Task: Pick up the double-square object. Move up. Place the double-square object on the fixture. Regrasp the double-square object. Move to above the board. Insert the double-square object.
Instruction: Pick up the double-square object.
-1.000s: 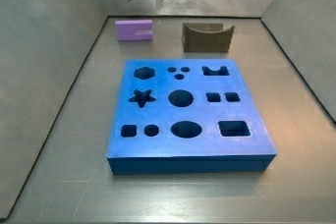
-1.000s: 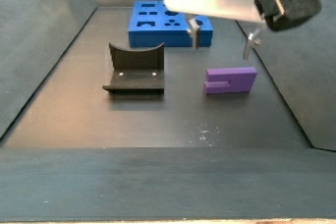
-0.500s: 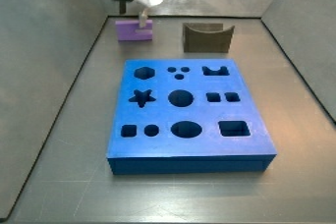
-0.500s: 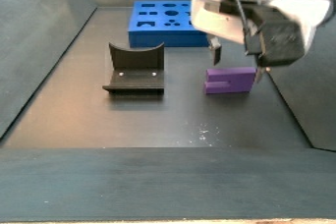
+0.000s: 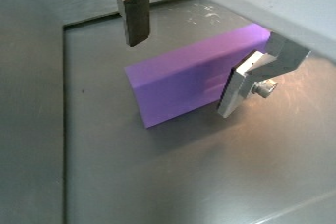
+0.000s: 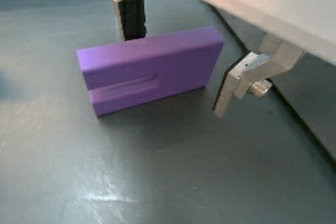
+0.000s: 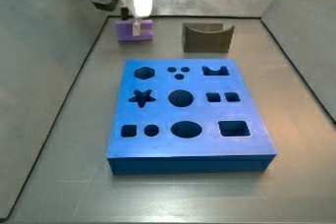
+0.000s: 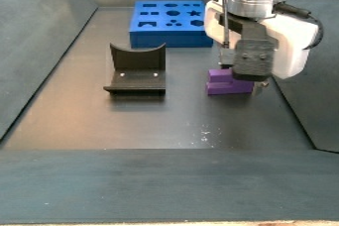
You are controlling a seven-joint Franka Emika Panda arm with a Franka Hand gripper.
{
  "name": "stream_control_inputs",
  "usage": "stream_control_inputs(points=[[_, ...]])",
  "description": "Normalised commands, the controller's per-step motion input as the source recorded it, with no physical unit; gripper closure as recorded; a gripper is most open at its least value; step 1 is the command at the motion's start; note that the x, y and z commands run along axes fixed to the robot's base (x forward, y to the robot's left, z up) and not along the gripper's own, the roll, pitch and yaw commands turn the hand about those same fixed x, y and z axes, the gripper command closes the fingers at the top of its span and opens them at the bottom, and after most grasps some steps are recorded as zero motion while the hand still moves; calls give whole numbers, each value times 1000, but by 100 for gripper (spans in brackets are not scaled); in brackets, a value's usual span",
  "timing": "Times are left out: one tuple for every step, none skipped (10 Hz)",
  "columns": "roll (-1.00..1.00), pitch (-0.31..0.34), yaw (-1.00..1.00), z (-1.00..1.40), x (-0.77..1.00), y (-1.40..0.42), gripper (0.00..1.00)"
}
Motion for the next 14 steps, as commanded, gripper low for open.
stream_control_inputs(points=[[-86,0,-663,-146,-94,0,0],[-86,-49,-500,-211,-117,0,0],[-63,-97,-294,-340,-146,0,0],[-54,-94,-226,-317,-186,0,0],[-80,-77,-249,-177,-169,0,0],[0,-6,-66,0,-69,0,0],[0,0,-29,0,0,0,0],[0,0,0,0,0,0,0],[0,0,0,0,0,0,100],[0,0,0,0,0,0,100],[0,0,0,0,0,0,100],[0,0,0,0,0,0,100],[0,0,0,0,0,0,100],[0,0,0,0,0,0,100]])
